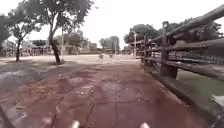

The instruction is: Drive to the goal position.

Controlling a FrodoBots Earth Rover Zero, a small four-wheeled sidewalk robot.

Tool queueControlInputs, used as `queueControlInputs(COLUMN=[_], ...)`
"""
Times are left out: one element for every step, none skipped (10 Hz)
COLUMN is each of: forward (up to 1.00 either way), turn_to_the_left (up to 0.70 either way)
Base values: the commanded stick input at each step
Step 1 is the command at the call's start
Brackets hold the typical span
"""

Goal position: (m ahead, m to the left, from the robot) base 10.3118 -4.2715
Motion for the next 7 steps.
queueControlInputs(forward=[0.70, 0.70, 0.70, 0.70, 0.70, 0.70, 0.70], turn_to_the_left=[0.00, 0.00, 0.00, 0.00, 0.00, 0.00, 0.00])
